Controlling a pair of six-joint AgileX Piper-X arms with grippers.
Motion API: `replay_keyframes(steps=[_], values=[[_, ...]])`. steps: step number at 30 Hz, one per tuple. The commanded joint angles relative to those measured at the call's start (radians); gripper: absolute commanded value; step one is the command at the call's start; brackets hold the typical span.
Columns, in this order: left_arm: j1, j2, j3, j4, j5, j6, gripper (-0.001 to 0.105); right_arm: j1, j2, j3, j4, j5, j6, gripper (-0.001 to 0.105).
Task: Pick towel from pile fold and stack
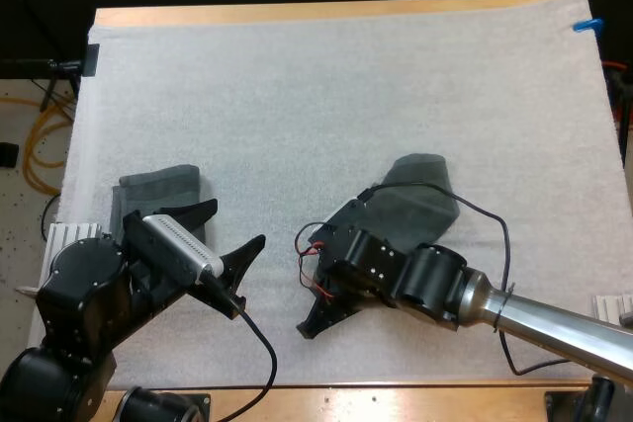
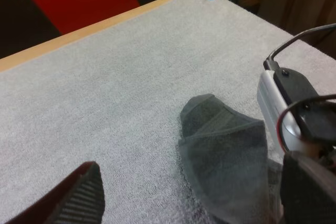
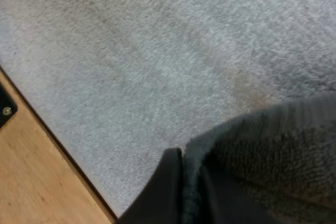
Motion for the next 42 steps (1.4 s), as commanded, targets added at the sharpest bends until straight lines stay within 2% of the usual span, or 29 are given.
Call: replay_keyframes(steps=[1,3,5,7,9,10,11,17,23,26,28,31,33,37,42], values=[[-0.003,-0.001,-0.006,-0.007,0.007,-0.010,0.067,0.000,-0.009,-0.010,-0.007,0.000,0.005,0.002],[-0.003,-0.001,-0.006,-0.007,0.007,-0.010,0.067,-0.007,-0.009,-0.010,-0.020,0.004,0.012,0.008],[-0.003,-0.001,-0.006,-0.007,0.007,-0.010,0.067,-0.015,-0.009,-0.010,-0.048,-0.005,0.013,0.023],[-0.003,-0.001,-0.006,-0.007,0.007,-0.010,0.067,-0.028,-0.009,-0.010,-0.087,-0.007,0.013,0.048],[-0.003,-0.001,-0.006,-0.007,0.007,-0.010,0.067,-0.040,-0.009,-0.014,-0.103,-0.007,0.013,0.069],[-0.003,-0.001,-0.006,-0.007,0.007,-0.010,0.067,-0.047,-0.009,-0.019,-0.102,-0.007,0.013,0.077],[-0.003,-0.001,-0.006,-0.007,0.007,-0.009,0.067,-0.051,-0.009,-0.023,-0.099,-0.007,0.013,0.079],[-0.003,-0.001,-0.006,-0.004,0.007,-0.006,0.067,-0.138,-0.009,-0.041,-0.040,0.004,-0.006,0.075],[-0.003,-0.001,-0.006,0.017,0.007,-0.006,0.067,-0.317,-0.009,-0.041,0.065,0.000,-0.009,0.075],[-0.003,-0.001,-0.006,0.028,0.007,-0.006,0.067,-0.419,-0.009,-0.034,0.062,-0.061,-0.072,0.075],[-0.003,-0.001,-0.006,0.033,0.007,-0.006,0.067,-0.476,0.007,-0.034,0.039,-0.103,-0.153,0.075],[-0.003,-0.001,-0.006,0.032,0.007,-0.006,0.067,-0.516,0.048,-0.034,-0.014,-0.125,-0.269,0.072],[-0.003,-0.001,-0.006,0.032,0.007,-0.006,0.067,-0.524,0.082,-0.039,-0.037,-0.125,-0.303,0.067],[-0.003,-0.001,-0.006,0.062,0.007,-0.006,0.067,-0.524,0.190,-0.068,-0.058,-0.107,-0.314,0.054],[-0.003,-0.001,-0.006,0.129,0.007,-0.006,0.067,-0.524,0.320,-0.126,-0.058,-0.070,-0.314,0.052]])
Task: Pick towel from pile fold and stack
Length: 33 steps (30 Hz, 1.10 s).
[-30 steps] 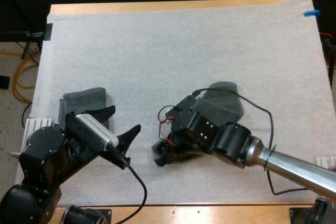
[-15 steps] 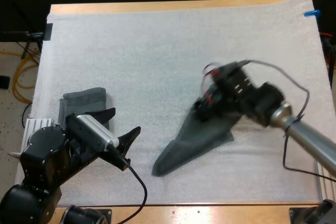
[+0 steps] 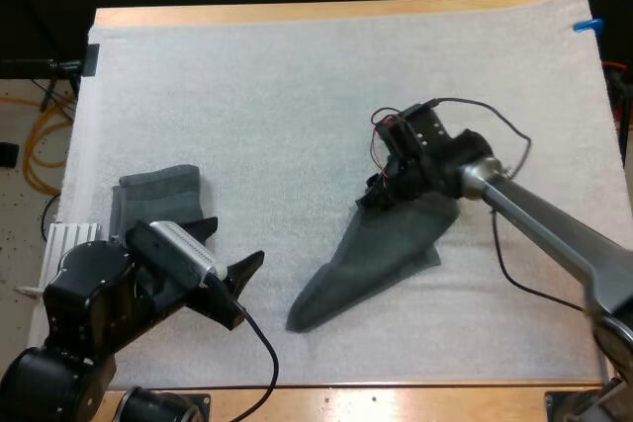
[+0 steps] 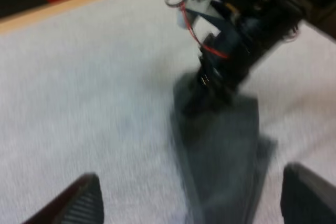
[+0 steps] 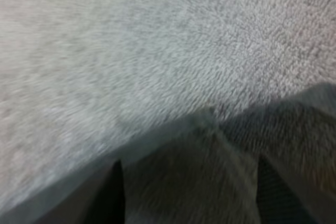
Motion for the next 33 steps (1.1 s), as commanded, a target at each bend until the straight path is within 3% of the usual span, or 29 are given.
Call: replay_keyframes(steps=[1,9,17,25,27,33], values=[[-0.003,-0.001,-0.006,0.017,0.007,-0.006,0.067,-0.004,0.024,-0.028,-0.006,0.003,-0.011,0.052],[-0.003,-0.001,-0.006,0.038,0.007,-0.006,0.067,-0.004,0.168,-0.129,0.041,0.065,-0.011,0.052],[-0.003,-0.001,-0.006,0.038,0.007,-0.006,0.067,-0.004,0.201,-0.155,0.160,0.033,-0.008,0.050],[-0.003,-0.001,-0.006,0.038,0.007,-0.006,0.067,-0.004,0.198,-0.155,0.197,-0.002,0.011,0.006],[-0.003,-0.001,-0.006,0.038,0.007,-0.006,0.067,-0.004,0.189,-0.155,0.197,-0.002,0.012,0.000],[-0.003,-0.001,-0.006,0.038,0.007,-0.006,0.067,-0.004,0.097,-0.155,0.180,0.015,0.002,0.000]])
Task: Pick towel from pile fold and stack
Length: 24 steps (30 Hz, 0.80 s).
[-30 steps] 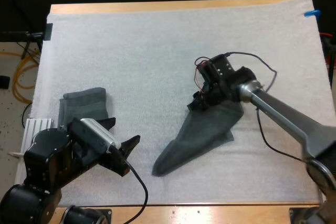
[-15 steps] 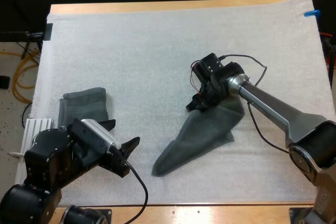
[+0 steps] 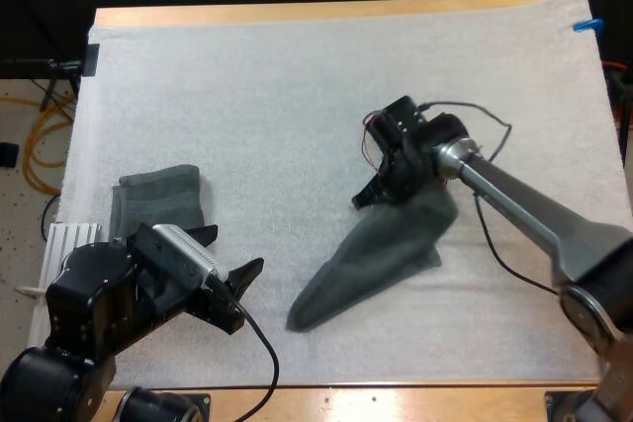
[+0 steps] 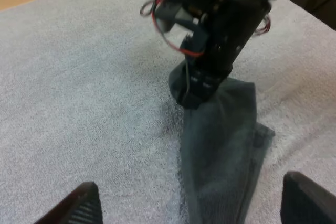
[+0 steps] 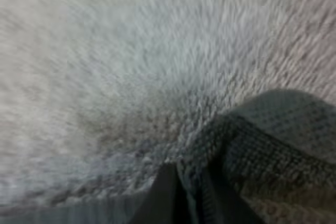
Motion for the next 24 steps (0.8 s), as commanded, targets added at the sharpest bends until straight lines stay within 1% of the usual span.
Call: replay_keyframes(steps=[1,2,4,5,7,9,12,14,15,16,18,19,20,21,22,24], values=[[-0.003,-0.001,-0.006,-0.002,0.007,-0.006,0.067,-0.004,-0.052,-0.010,-0.018,0.038,-0.013,0.000],[-0.003,-0.001,-0.006,-0.002,0.007,-0.004,0.067,-0.004,-0.068,-0.011,-0.027,0.072,-0.014,0.000],[-0.003,-0.001,-0.006,-0.002,0.007,-0.004,0.067,-0.007,-0.129,-0.021,-0.072,0.231,-0.020,0.000],[-0.003,-0.001,-0.006,-0.002,0.007,-0.004,0.067,-0.009,-0.140,-0.024,-0.086,0.262,-0.026,0.000],[-0.003,-0.001,-0.006,-0.002,0.007,-0.004,0.067,-0.012,-0.194,-0.046,-0.132,0.393,-0.067,0.000],[-0.003,-0.001,-0.006,-0.002,0.007,-0.004,0.067,-0.017,-0.234,-0.069,-0.168,0.451,-0.083,0.000],[-0.003,-0.001,-0.006,-0.002,0.007,-0.004,0.067,-0.018,-0.292,-0.093,-0.231,0.470,-0.071,0.000],[-0.003,-0.001,-0.006,-0.002,0.007,-0.004,0.067,-0.018,-0.317,-0.094,-0.245,0.464,-0.030,0.000],[-0.003,-0.001,-0.006,-0.002,0.007,-0.004,0.067,-0.014,-0.328,-0.094,-0.232,0.439,0.017,0.000],[-0.003,-0.001,-0.006,-0.002,0.007,-0.004,0.067,-0.014,-0.332,-0.094,-0.208,0.406,0.070,0.000],[-0.003,-0.001,-0.006,-0.002,0.007,-0.004,0.067,-0.004,-0.330,-0.088,-0.160,0.315,0.133,0.000],[-0.003,-0.001,-0.006,-0.004,0.007,-0.004,0.067,0.008,-0.330,-0.071,-0.137,0.249,0.164,0.000],[-0.003,-0.001,-0.006,-0.004,0.007,-0.004,0.067,0.013,-0.330,-0.060,-0.134,0.218,0.179,0.000],[-0.003,-0.001,-0.006,-0.005,0.007,-0.004,0.067,0.033,-0.330,-0.027,-0.132,0.171,0.215,0.000],[-0.003,-0.001,-0.006,-0.005,0.007,-0.004,0.067,0.057,-0.330,0.009,-0.133,0.138,0.258,0.000],[-0.003,-0.001,-0.006,-0.005,0.007,-0.004,0.067,0.104,-0.330,0.066,-0.148,0.102,0.290,0.000]])
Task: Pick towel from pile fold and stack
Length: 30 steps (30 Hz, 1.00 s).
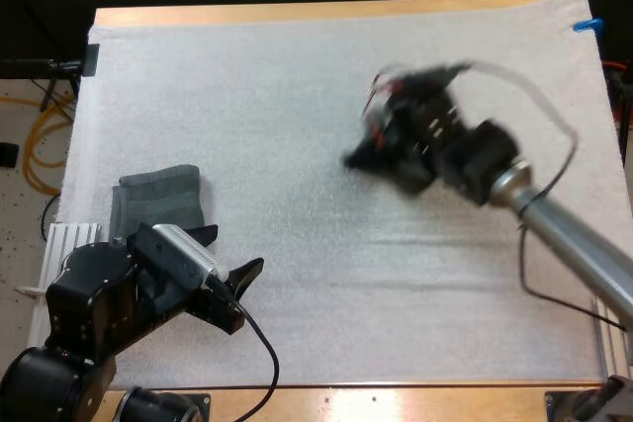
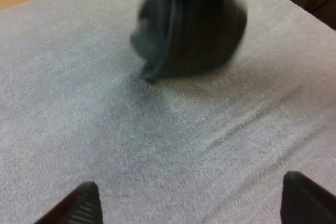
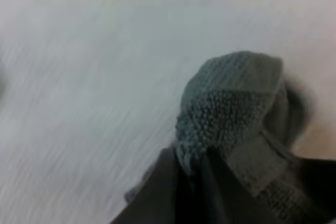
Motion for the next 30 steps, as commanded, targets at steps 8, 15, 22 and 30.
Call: replay_keyframes(steps=[8,15,22,30], values=[[-0.003,-0.001,-0.006,-0.006,0.007,-0.004,0.067,0.207,-0.002,0.080,-0.038,-0.129,0.030,0.037],[-0.003,-0.001,-0.006,-0.006,0.007,-0.004,0.067,0.263,-0.020,0.071,-0.024,-0.171,0.032,0.085],[-0.003,-0.001,-0.006,-0.006,0.007,-0.001,0.067,0.156,-0.016,0.071,-0.023,-0.079,0.004,0.069],[-0.003,-0.001,-0.006,-0.006,0.007,0.008,0.067,-0.021,0.069,0.071,0.070,-0.293,0.026,0.062]])
